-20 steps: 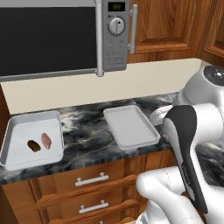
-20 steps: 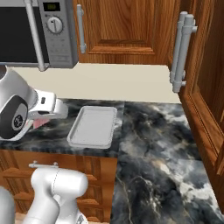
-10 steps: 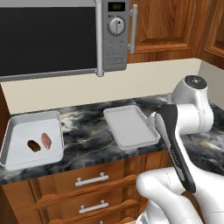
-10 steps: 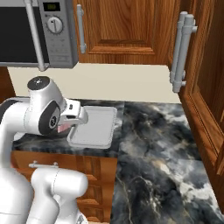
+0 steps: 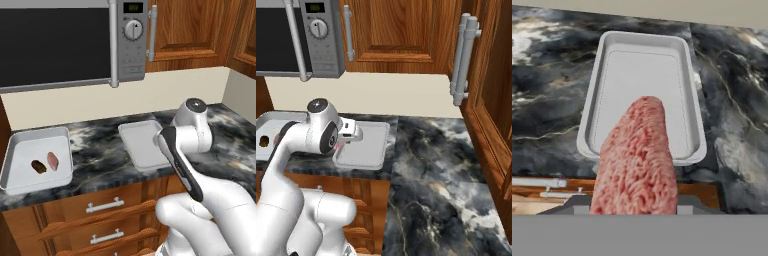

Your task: Place one sweet potato and one steak in each tupperware on the nearby counter, to pack two identical lunches.

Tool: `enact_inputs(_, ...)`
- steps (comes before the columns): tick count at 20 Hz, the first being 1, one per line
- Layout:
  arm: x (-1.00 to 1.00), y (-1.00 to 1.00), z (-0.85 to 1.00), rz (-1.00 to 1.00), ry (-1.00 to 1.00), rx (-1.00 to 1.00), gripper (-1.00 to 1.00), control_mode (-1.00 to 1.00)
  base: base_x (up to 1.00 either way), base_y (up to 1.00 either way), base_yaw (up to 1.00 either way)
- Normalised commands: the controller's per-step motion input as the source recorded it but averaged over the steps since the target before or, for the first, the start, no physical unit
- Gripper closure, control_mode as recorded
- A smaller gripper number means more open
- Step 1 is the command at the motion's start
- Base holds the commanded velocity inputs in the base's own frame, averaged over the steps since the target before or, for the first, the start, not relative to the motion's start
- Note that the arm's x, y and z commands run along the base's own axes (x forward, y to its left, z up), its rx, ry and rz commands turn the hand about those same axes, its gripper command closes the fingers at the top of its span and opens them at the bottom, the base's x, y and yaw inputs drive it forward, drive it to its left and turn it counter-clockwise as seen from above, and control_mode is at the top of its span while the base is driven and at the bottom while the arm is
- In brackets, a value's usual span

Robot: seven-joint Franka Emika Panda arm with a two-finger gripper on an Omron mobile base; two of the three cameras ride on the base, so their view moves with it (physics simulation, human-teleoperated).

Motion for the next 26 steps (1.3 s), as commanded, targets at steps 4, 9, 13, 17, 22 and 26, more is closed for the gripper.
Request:
enact_inputs(4, 0.76, 0.02, -0.31, 0.0, 0.03, 0.0, 1.0, -1.0, 0.0, 0.0, 0.0)
enact_inputs(9, 0.42, -0.05, -0.2, 0.0, 0.06, 0.0, 1.0, -1.0, 0.0, 0.0, 0.0)
enact_inputs(13, 0.41, -0.09, -0.18, 0.0, 0.03, 0.0, 1.0, -1.0, 0.0, 0.0, 0.0)
enact_inputs(17, 0.47, -0.04, -0.19, 0.0, 0.01, 0.0, 1.0, -1.0, 0.0, 0.0, 0.0)
enact_inputs(22, 0.46, -0.02, -0.29, 0.0, 0.0, 0.0, 1.0, -1.0, 0.0, 0.0, 0.0)
enact_inputs(26, 0.43, -0.12, -0.37, 0.0, 0.0, 0.0, 1.0, -1.0, 0.0, 0.0, 0.0)
